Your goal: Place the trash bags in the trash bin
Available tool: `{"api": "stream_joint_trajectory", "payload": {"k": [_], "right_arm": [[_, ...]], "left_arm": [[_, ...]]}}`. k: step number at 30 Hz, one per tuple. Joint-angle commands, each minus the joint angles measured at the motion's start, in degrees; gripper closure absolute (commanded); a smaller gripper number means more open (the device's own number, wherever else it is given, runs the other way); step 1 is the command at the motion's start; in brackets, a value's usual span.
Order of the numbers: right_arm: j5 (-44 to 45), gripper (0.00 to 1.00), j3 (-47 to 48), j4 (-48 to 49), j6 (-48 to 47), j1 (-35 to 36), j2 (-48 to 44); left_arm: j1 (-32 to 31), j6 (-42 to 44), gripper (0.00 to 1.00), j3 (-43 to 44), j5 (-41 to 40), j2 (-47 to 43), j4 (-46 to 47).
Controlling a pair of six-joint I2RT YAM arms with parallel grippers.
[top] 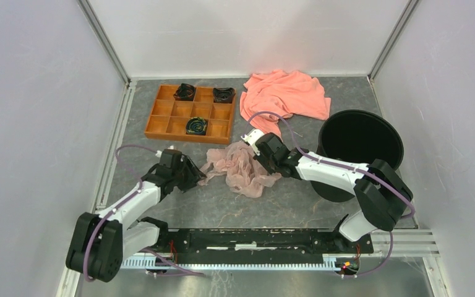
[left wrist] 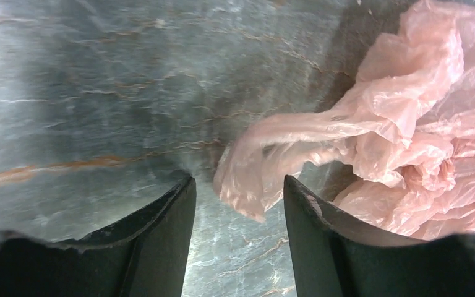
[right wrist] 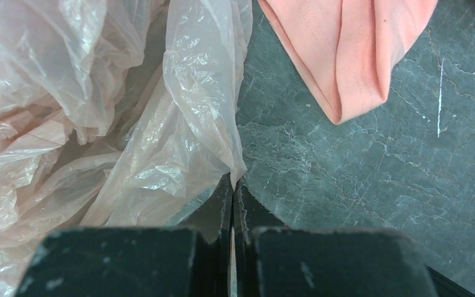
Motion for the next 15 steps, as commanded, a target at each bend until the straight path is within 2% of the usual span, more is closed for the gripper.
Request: {"api": "stream_joint_trajectory", "payload": {"k": [1,5,8,10,12,15], "right_arm": [[-0.3,1.00,-0.2,2.4,-0.4,0.1,-0.3],[0.9,1.00,-0.3,2.0,-0.5,0.1,-0.8],[0.8,0.96,0.0,1.6,-0.5,0.1,-1.7],[1.2,0.88,1.4,0.1,-0.1,0.2,-2.0],[2.0,0.81,3.8,-3.2,0.8,0.1,-2.2],[0.8,0.57,4.8,-6.0,3.2,0.1,-4.8]], "left_arm": [[-5.7,-1.5,0.40,3.3,-7.0,3.5,0.3],[-9.0,-2.5,0.50,6.0,-12.8,6.1,-4.1],[-9.2,-2.0,0.68,5.8,-13.8,6.2,-3.9],[-9.2,-0.6,0.88,7.0,-13.7,5.5,-4.2],[-9.2,0.1,0.94,8.3,-13.3,3.9,-5.3],[-9.1,0.1,0.98,10.2,-14.7,0.4,-8.9]]}}
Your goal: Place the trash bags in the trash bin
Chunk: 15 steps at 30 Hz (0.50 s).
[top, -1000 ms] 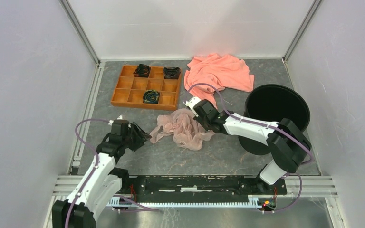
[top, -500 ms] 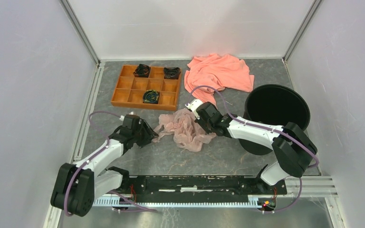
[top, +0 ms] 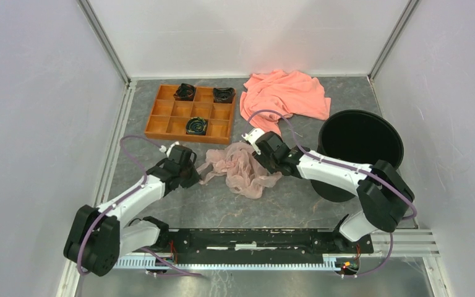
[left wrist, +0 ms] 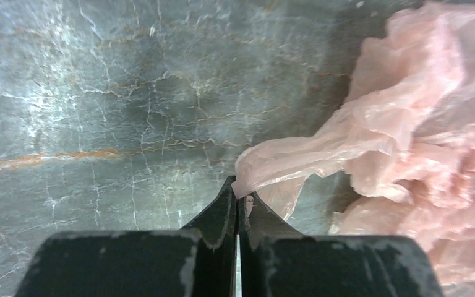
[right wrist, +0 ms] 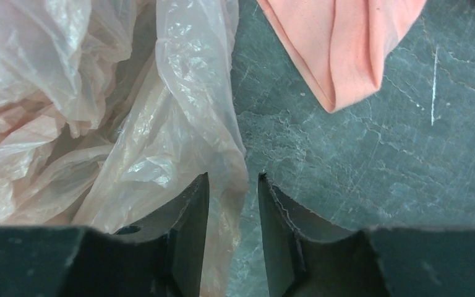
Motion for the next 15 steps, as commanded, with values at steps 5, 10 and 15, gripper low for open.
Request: {"api": "stream_joint_trajectory", "payload": {"k": [5,10,15], "right_arm": [[-4.4,0.41,1.1,-2.1,4.0,0.2,-11.3],[-7.2,0.39,0.1,-1.9,7.2,0.1,-14.5],[-11.9,0.26,-4.2,5.3,10.9,0.1,-16.8]], "left_arm": [[-0.1,-2.6,0.98,4.2,-10.3,-10.7,-11.0],[0.0,-8.3,0.98,1.2,-16.5,-15.5,-16.9],[0.0,-9.7,0.98,-1.8,-15.4,-19.8,-16.7]]}}
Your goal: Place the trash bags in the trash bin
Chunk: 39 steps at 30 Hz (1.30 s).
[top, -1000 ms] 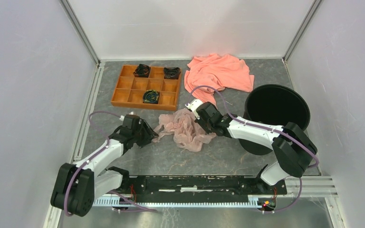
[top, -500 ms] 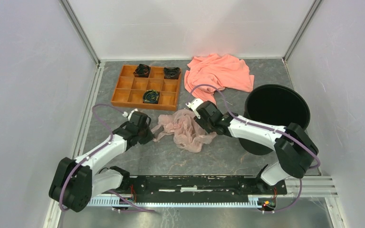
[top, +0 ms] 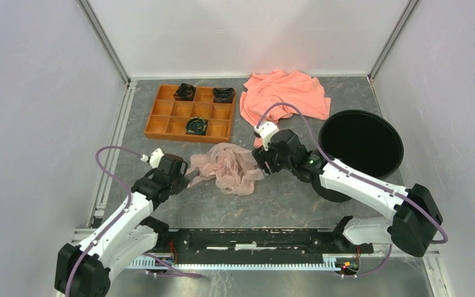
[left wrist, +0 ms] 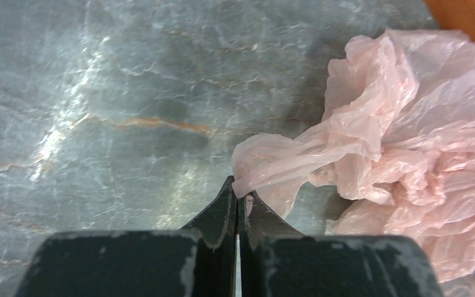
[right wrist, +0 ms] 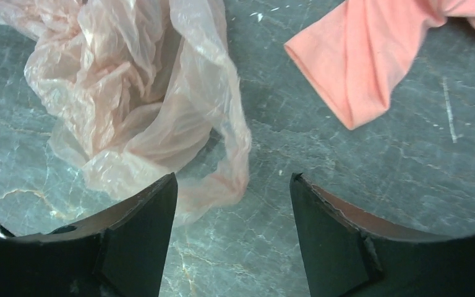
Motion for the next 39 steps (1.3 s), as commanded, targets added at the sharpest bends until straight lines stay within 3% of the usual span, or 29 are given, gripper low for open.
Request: {"api": "stream_joint_trajectory", "payload": {"k": [1,10,17,28,39], "right_arm": [[-3.2,0.24,-3.3,6.3,5.2,0.0,-1.7],[3.3,0.26,1.4,2.8,15.1,-1.2,5.4],[-9.1,0.26,-1.1,12.1,22.4,-1.9,3.1],[-1.9,0.25,6.2,4.4,17.1,-3.3,9.3],[-13.4,0.31,3.5,8.9,21.5,-3.6,17.4]], "left_arm": [[0.0,-4.8,0.98,-1.8,-3.5,-3.7,-3.2],[0.0,-6.2,0.98,-3.6,-6.9,-10.9,-3.8],[0.0,-5.0,0.98,-4.5,-4.6,-12.5,-1.3],[0.0,-4.7,0.98,-6.8,-3.1,-10.7,-0.4],[0.0,-5.2,0.98,-7.4,-0.6,-11.2,0.3]]}}
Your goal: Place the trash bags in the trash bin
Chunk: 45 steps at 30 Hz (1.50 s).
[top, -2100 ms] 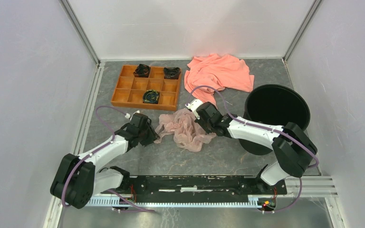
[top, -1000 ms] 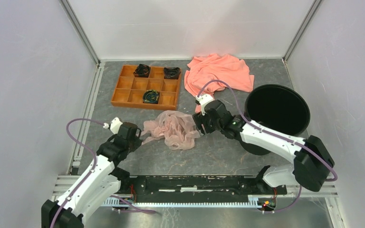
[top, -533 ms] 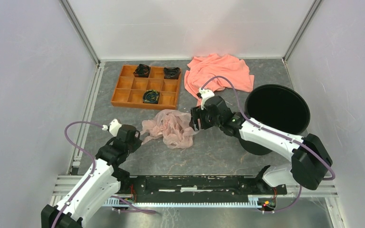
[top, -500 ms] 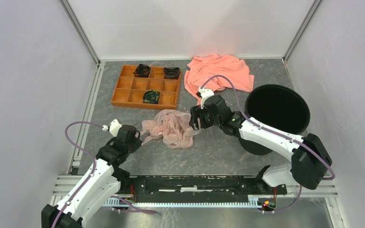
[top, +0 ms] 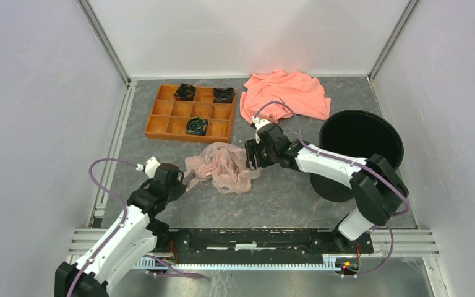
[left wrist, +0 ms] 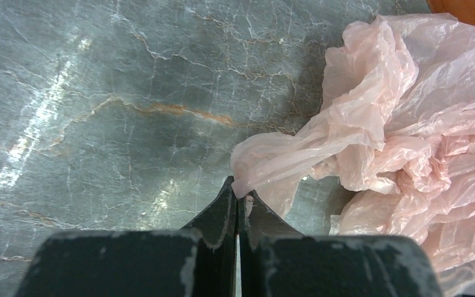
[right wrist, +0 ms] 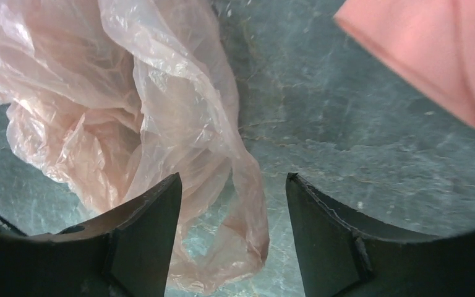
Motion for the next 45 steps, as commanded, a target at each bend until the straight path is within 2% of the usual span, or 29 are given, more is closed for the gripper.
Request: {"api": "stream_joint_trajectory", "payload": {"k": [1,3,8,9,13,17,21,23,25,26,27,29,30,31,32,33,35,37,39,41,42,45], "right_arm": [[-7.6,0.32,-2.1,5.0,2.0,0.1,0.4],[-8.8,0.45,-3.4,7.1,1.7,0.1,0.0],[-6.2,0.92,-3.5,7.2,-0.6,0.0,-0.5],[-5.8,0.97,-3.5,6.8,-1.1,0.0,-1.0],[-0.8,1.00,-4.1,3.7,-5.4,0.9,-6.8],[3.3,1.00,-7.3,3.8,-8.7,1.1,-11.9],[4.4,1.00,-4.7,1.8,-10.8,0.7,-7.6],[3.6,1.00,2.8,-2.3,-12.4,-0.8,-2.4],[4.6,1.00,18.3,-9.9,-15.0,-2.6,2.6],[6.9,1.00,29.9,-15.0,-16.7,-2.9,4.5],[9.6,1.00,43.3,-20.0,-18.6,-2.9,5.9],[10.2,1.00,66.5,-24.1,-21.5,-2.6,7.2],[8.3,1.00,72.3,-22.3,-22.5,-2.2,5.4],[5.2,1.00,71.8,-16.7,-23.5,-1.6,0.9],[0.3,1.00,64.3,-7.7,-23.9,-1.2,-5.7],[-5.0,1.00,54.2,2.1,-23.6,-1.2,-12.4],[-10.0,0.99,30.2,23.7,-22.4,-1.2,-25.5],[-11.4,1.00,14.0,35.6,-23.9,-1.1,-32.6],[-8.3,1.00,4.9,36.4,-24.8,-1.2,-33.3],[-6.5,0.99,-1.2,32.8,-24.3,-1.2,-30.7],[-7.8,0.99,-4.9,31.7,-23.7,-1.2,-29.3],[-11.7,0.99,-18.8,36.0,-17.5,-1.0,-29.1]], "left_arm": [[0.0,-1.6,0.98,-0.7,1.3,-0.8,2.0],[0.0,-2.2,0.98,-0.8,2.1,-1.2,2.0],[0.0,-3.1,0.98,0.6,4.1,-1.8,0.9],[0.0,-3.1,0.98,1.3,4.2,-2.1,0.2],[0.0,-3.1,0.98,4.0,2.9,-3.8,-4.2],[0.0,-6.6,0.98,1.5,4.0,-6.8,-4.0],[0.0,-8.1,0.98,1.6,6.3,-6.7,-0.4],[0.2,-8.7,0.98,4.2,6.3,-4.1,4.1],[1.5,-5.1,0.98,13.3,5.4,2.0,9.8],[2.7,-1.8,0.98,20.9,4.7,5.3,10.4],[4.4,2.5,0.98,32.6,5.2,12.5,8.2],[6.0,12.3,0.98,60.5,9.7,23.6,0.5],[5.9,16.7,0.98,74.3,13.3,27.5,-1.7],[5.9,19.3,0.98,86.3,17.1,29.8,-1.6],[5.9,21.6,0.98,89.8,21.2,29.6,1.6],[5.9,22.1,0.98,88.5,24.2,27.5,6.8],[5.9,23.4,0.98,77.2,26.2,19.7,18.5],[5.9,22.6,0.98,63.8,21.0,11.6,22.1],[5.9,17.3,0.98,53.4,10.7,7.2,13.7],[5.9,9.1,0.98,43.5,7.5,6.4,0.5],[6.0,6.9,0.98,37.5,10.5,6.1,-2.4],[5.9,3.7,0.98,20.0,21.9,1.6,0.5]]}}
